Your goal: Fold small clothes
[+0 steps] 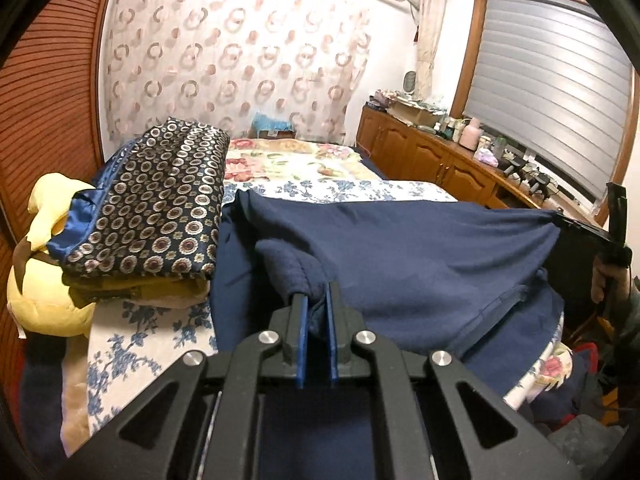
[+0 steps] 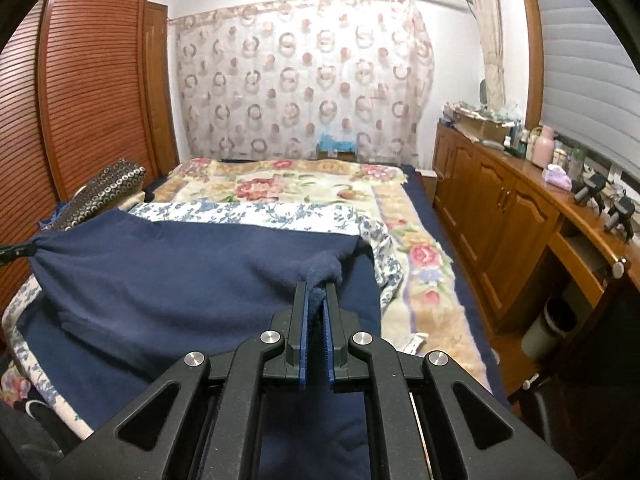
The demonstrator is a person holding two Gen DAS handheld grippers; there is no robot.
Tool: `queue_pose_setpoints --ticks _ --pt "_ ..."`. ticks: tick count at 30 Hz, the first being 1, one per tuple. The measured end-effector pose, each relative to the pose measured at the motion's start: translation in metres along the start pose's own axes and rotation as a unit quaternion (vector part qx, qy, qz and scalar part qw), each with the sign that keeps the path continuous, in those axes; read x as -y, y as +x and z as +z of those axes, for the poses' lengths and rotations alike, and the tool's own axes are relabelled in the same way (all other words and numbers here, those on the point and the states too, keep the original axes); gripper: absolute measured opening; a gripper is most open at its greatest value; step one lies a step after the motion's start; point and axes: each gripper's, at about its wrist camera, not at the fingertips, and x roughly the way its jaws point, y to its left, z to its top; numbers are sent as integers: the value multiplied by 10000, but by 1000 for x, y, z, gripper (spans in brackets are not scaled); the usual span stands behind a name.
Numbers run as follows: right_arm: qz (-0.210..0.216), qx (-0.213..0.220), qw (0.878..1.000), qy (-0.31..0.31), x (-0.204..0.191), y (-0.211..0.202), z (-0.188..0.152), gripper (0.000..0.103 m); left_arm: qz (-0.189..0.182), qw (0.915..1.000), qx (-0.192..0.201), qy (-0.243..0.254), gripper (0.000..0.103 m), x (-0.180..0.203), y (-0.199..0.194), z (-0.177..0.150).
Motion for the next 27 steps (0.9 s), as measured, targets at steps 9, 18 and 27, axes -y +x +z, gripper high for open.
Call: queue_pose_setpoints --ticks 9,18,27 --pt "37 -127 9999 -10 -4 -27 -19 4 27 9999 -74 69 6 3 -27 -23" --pt "65 -635 9979 94 -2 -20 -55 4 160 9984 -546 48 7 8 -20 -53" --pt "-293 -657 9974 -98 -9 -7 -59 21 445 9955 -826 92 20 9 -13 -72"
